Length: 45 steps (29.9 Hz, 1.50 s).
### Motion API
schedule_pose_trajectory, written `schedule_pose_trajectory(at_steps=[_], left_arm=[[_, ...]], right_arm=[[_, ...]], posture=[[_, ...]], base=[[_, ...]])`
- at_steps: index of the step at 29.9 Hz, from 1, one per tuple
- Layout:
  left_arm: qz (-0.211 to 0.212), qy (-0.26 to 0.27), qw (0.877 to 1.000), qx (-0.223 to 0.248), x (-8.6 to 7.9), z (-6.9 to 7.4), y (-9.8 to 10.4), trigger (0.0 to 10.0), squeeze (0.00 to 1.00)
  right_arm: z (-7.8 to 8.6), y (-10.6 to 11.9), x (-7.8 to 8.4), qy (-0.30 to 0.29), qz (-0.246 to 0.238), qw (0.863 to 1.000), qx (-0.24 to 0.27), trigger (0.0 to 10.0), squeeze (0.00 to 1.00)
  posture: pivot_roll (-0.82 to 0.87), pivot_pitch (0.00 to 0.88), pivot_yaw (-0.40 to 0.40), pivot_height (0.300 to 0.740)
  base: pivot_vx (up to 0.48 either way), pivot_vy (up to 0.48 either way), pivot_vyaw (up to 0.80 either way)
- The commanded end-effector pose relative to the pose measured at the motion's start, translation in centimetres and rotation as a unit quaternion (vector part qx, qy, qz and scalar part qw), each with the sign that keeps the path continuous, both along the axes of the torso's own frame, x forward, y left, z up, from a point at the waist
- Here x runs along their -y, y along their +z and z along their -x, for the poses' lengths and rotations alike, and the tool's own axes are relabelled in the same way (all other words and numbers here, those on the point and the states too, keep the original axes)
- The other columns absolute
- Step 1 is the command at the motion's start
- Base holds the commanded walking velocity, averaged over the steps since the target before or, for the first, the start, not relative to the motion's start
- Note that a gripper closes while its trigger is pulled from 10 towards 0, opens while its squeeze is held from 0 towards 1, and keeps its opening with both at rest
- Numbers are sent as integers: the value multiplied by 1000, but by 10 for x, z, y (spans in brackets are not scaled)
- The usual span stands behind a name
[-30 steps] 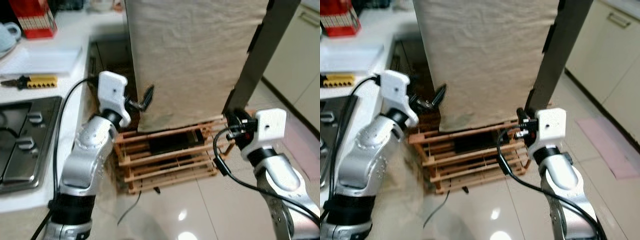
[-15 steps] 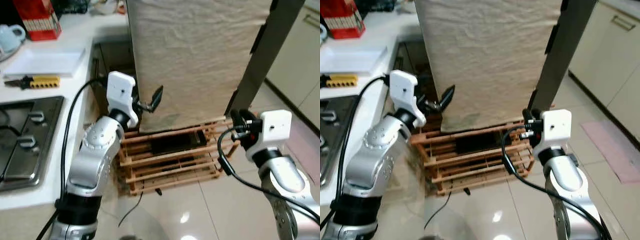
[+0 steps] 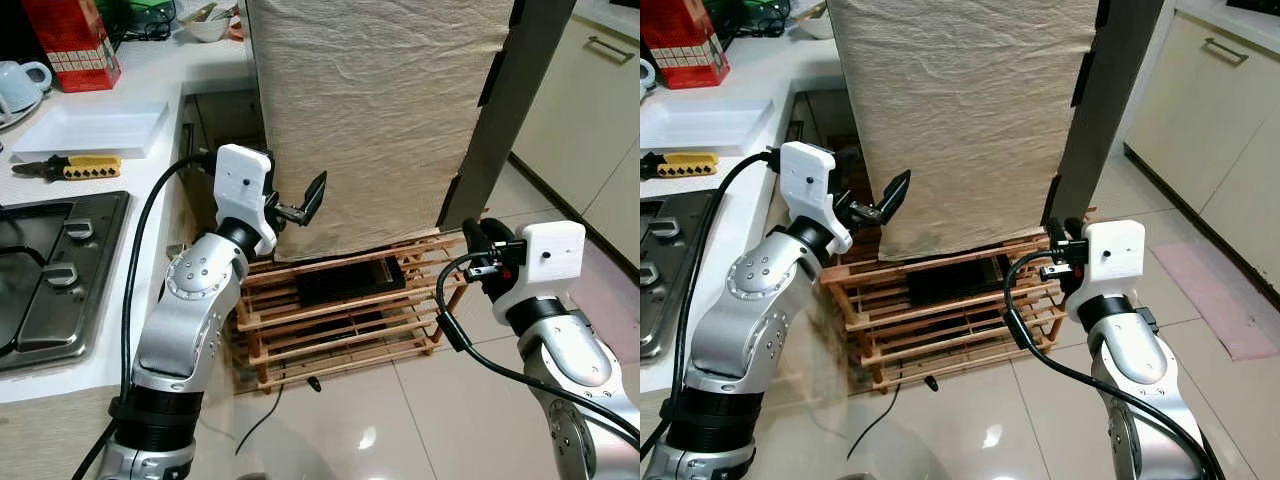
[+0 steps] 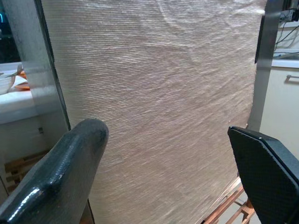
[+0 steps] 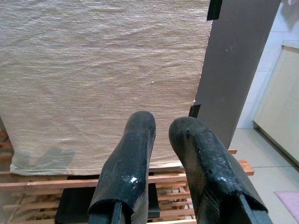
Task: Restocking fridge
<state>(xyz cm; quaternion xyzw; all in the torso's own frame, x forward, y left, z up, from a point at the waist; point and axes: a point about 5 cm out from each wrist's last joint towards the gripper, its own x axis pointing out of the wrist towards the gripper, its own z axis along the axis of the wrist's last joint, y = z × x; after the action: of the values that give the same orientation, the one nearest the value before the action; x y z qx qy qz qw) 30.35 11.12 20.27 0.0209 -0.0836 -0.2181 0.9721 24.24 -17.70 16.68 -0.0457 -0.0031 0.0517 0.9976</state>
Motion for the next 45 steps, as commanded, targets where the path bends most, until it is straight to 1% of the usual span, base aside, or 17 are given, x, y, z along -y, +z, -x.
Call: schedule_pose_trajectory(at_steps=[1,4,5,6,7,13,18,20,21,22,23,24,25,30,37,41,45], left_arm=[[-3,7,1000,1,-2,-1,1,10000,0],[31,25,999,0,-10,-7,6,10000,0],[37,19,999,-2,-11,-9,8,10000,169],[37,19,999,-2,-11,-9,8,10000,169],[29,14,999,-1,-12,-11,8,10000,1000],[14,21,1000,4,-24,-38,11,10000,1000],[40,-2,999,14,-30,-58,20,10000,1000],[41,1,999,20,-38,-77,30,10000,1000],[42,6,999,18,-40,-82,33,10000,733],[43,9,999,16,-42,-85,35,10000,733],[39,13,999,17,-43,-88,37,10000,165],[39,13,999,17,-43,-88,37,10000,165],[43,13,999,17,-45,-91,40,10000,0],[63,-38,997,30,-41,-101,51,10000,0],[61,-65,996,28,-38,-104,54,10000,0],[109,-130,986,1,-35,-105,53,10000,0],[121,-158,980,-3,-35,-104,53,10000,0]], right_arm=[[2,0,1,1,1,1000,0,10000,0],[2,2,-2,17,-3,1000,3,10000,0],[2,3,-3,27,-6,1000,6,10000,0],[2,3,-3,27,-6,1000,6,10000,0],[2,5,-5,37,-9,999,9,10000,0],[1,10,-11,72,-13,997,18,10000,0],[0,12,-13,84,-16,996,18,10000,0],[3,13,-16,99,-20,995,17,10000,0],[5,14,-17,111,-21,993,18,10000,0],[6,15,-19,119,-22,993,18,10000,0],[8,15,-20,129,-23,991,18,10000,0],[8,15,-20,129,-23,991,18,10000,0],[10,16,-22,145,-22,989,17,10000,0],[19,17,-29,223,-12,975,-3,10000,0],[20,21,-27,244,-3,970,-7,10000,0],[22,23,-23,259,4,966,-14,10000,0],[23,23,-19,256,13,966,-16,10000,0]], posture=[[-32,9,24,740],[-32,2,23,740],[-31,0,22,740],[-31,0,22,740],[-30,0,22,740],[-37,0,16,740],[-53,0,7,740],[-61,3,9,740],[-66,4,11,740],[-66,4,11,740],[-66,4,11,740],[-66,4,11,740],[-74,10,14,740],[-79,15,15,740],[-81,21,13,740],[-96,25,20,740],[-98,27,23,740]], base=[[0,0,0],[0,0,0],[0,0,0],[0,0,0],[0,0,0],[0,0,0],[0,0,0],[0,0,0],[0,0,0],[0,0,0],[0,0,0],[0,0,0],[0,0,0],[0,0,0],[0,0,0],[0,0,0],[0,0,0]])
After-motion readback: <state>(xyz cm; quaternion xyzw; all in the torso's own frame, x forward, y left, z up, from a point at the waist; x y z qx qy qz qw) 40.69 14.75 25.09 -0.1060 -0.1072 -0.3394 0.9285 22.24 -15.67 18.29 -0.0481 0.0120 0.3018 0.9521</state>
